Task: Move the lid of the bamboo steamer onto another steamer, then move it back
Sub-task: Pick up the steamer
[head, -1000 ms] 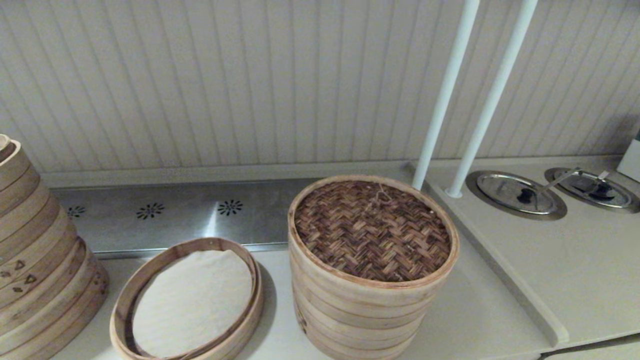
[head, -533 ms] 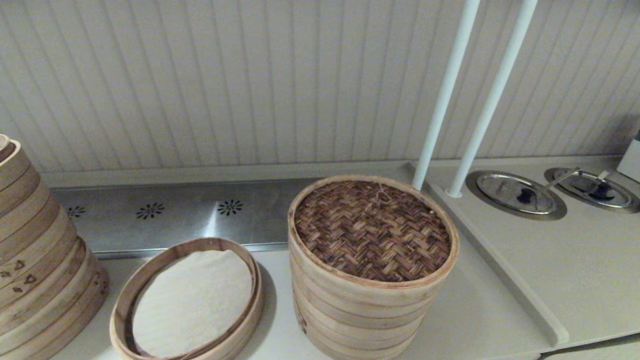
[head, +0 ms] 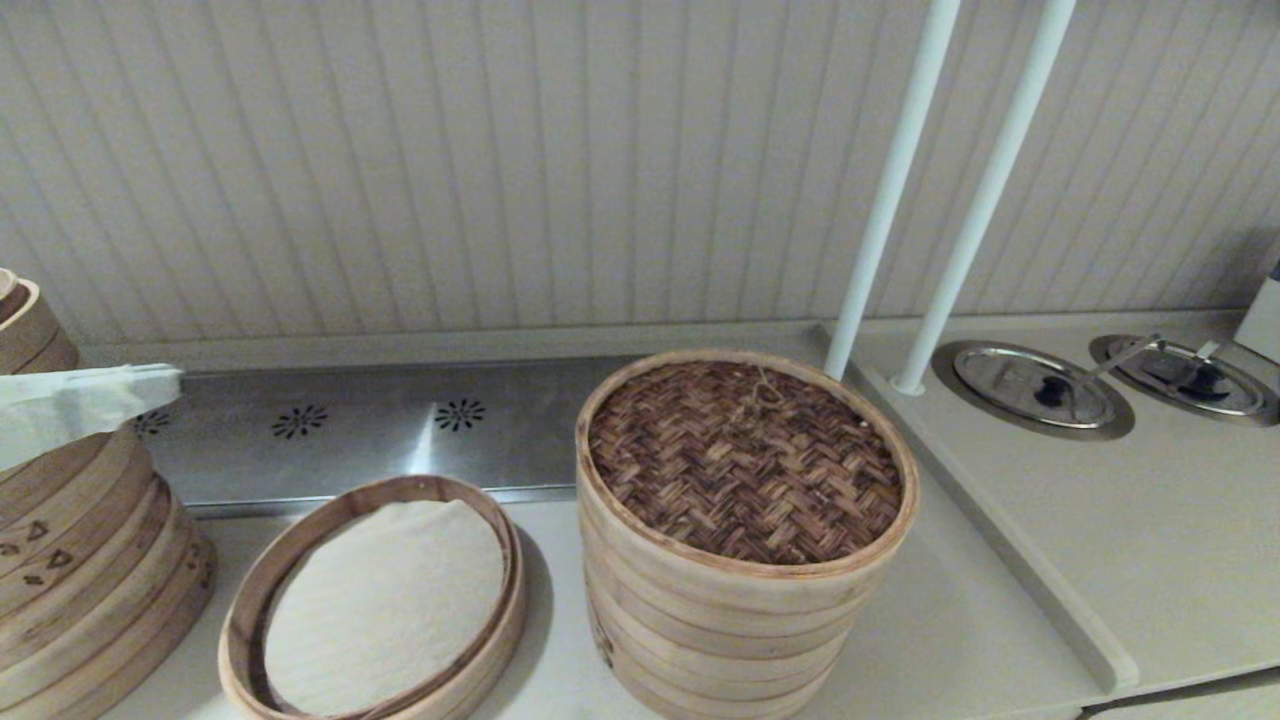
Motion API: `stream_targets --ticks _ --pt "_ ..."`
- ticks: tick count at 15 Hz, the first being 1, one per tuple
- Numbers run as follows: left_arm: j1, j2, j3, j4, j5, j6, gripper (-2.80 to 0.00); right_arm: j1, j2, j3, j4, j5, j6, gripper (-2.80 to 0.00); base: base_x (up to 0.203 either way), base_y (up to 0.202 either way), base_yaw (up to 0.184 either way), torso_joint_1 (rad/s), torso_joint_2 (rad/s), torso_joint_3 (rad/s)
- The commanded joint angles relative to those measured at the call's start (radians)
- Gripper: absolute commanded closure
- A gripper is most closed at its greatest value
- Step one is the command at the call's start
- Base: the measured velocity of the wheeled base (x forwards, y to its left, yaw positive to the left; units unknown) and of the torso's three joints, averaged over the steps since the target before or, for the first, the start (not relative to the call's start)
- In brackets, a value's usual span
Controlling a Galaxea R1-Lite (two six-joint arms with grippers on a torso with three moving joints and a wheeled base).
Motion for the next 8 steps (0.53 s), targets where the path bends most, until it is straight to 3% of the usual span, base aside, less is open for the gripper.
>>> stream_targets --ticks 1,4,7,8 --pt "-0.123 0.213 -0.094 -0.005 -0.001 -0.022 0.00 0.000 0.001 0.005 0.000 -0.001 0.000 0.00 0.000 0.000 0.000 0.000 0.00 0.000" --pt "-0.241 0.382 -0.209 -0.029 0.009 -0.037 0.00 0.000 0.001 0.004 0.000 0.000 0.000 0.00 0.000 0.000 0.000 0.000 0.00 0.000" --pt "-0.319 0.496 -0.290 -0.083 0.080 -0.047 0.00 0.000 0.001 0.003 0.000 0.000 0.000 0.00 0.000 0.000 0.000 0.000 0.00 0.000" --pt "-0.341 0.523 -0.287 -0.140 0.092 -0.047 -2.80 0.000 0.001 0.003 0.000 0.000 0.000 0.00 0.000 0.000 0.000 0.000 0.00 0.000"
